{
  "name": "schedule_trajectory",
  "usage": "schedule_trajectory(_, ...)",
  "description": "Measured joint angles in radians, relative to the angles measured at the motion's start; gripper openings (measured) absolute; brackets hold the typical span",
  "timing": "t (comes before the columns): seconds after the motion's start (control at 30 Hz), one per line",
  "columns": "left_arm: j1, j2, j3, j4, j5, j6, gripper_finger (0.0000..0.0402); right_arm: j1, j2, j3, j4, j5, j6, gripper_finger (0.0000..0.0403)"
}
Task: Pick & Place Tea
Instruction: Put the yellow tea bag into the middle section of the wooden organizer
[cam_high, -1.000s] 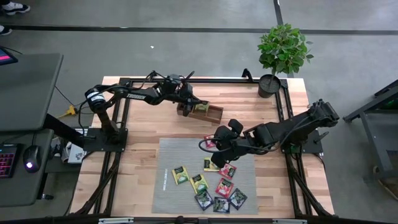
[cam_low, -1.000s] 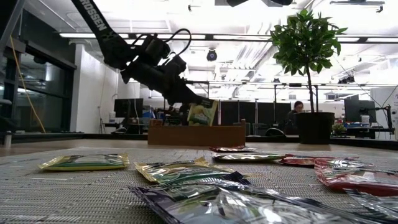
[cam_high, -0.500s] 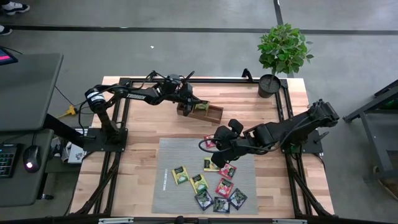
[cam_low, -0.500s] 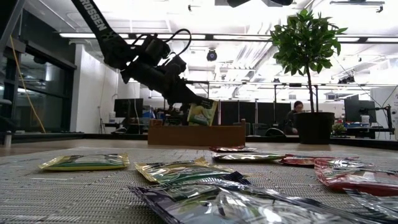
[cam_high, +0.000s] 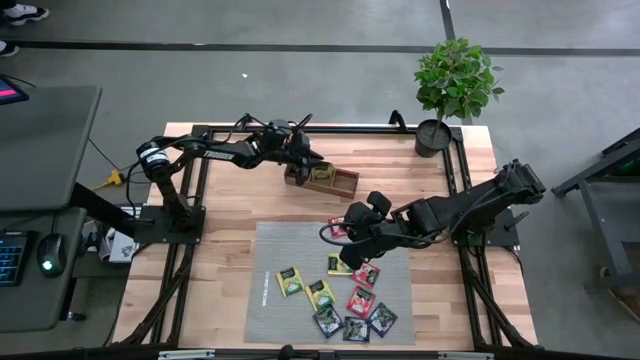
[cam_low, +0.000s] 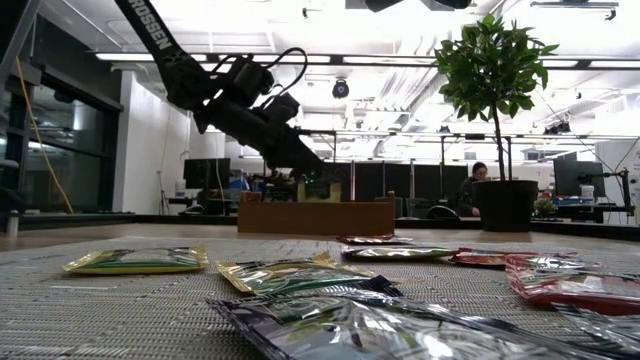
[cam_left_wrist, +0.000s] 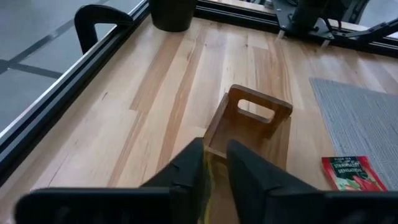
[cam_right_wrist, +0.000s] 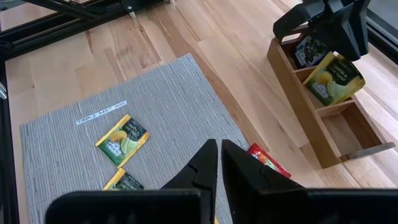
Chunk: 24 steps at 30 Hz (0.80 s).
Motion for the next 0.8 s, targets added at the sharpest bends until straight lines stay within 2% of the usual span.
schedule_trajectory(0.13, -0.001, 0.000, 0.000, 0.001, 0.003, 0.000, 0.0121, 0.000, 0.000, 0.000, 0.000, 0.000, 0.000, 0.0017)
schedule_trajectory(0.27, 0.000, 0.000, 0.000, 0.020, 0.043, 0.011, 0.0144, 0.000, 0.000, 0.000, 0.000, 0.000, 0.007, 0.0018)
schedule_trajectory(0.5, 0.006, -0.078, -0.001, 0.009, 0.097, 0.011, 0.0146, 0.000, 0.000, 0.000, -0.021, -0.014, 0.008, 0.0019)
schedule_trajectory(0.8, -0.015, -0.218, -0.002, -0.220, 0.165, 0.069, 0.0146, 0.000, 0.000, 0.000, -0.059, -0.055, 0.011, 0.0002)
